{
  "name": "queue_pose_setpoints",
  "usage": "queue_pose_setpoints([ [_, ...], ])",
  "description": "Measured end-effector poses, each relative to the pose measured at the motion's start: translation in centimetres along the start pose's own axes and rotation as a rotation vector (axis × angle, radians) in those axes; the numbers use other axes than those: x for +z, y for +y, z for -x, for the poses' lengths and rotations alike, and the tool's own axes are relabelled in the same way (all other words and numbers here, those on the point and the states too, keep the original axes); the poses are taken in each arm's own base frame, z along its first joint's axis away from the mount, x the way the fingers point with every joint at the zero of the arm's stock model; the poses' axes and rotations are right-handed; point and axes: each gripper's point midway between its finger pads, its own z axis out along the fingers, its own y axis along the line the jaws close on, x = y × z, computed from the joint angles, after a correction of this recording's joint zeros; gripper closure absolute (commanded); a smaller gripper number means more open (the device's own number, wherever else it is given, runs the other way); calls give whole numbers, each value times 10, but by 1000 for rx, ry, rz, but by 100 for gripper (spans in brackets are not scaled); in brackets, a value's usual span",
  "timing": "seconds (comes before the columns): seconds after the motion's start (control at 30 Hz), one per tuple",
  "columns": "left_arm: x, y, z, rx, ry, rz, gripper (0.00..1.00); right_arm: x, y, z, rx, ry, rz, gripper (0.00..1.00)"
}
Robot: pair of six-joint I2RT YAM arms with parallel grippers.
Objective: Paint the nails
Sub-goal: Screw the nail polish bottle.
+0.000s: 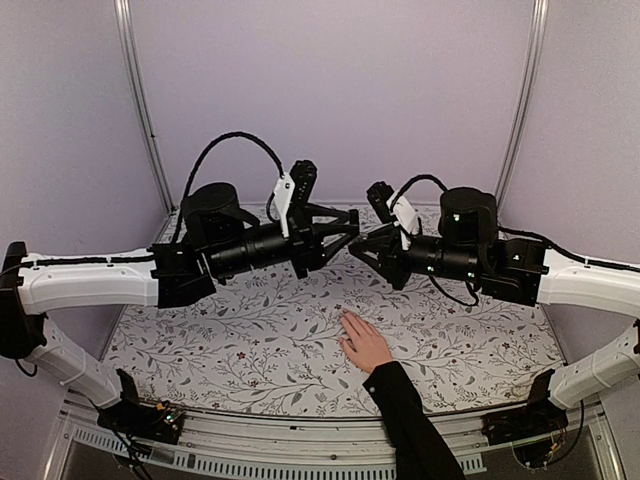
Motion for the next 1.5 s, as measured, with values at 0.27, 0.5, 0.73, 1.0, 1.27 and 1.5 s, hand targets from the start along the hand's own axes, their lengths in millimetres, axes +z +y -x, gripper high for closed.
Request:
queue_pose_setpoints([
  [0.27, 9, 14, 17, -3, -34, 77, 71, 0, -2, 3, 1, -4, -13, 100],
  [0.5, 17, 19, 13, -6, -16, 97, 77, 0, -2, 4, 1, -4, -13, 100],
  [0.73, 21, 17, 4, -2, 17, 83, 97, -1, -2, 8, -1, -9, -11, 100],
  [1.0, 20, 11, 3, 11, 22, 25, 100, -4, 4, 7, -8, -3, 26, 100],
  [1.27, 4, -15, 10, 8, -20, -179, 100, -21, 36, 13, -48, -15, 210, 100],
  [1.5, -13, -50, 17, 35, -57, -418, 100, -40, 70, 17, -92, -39, 425, 100],
])
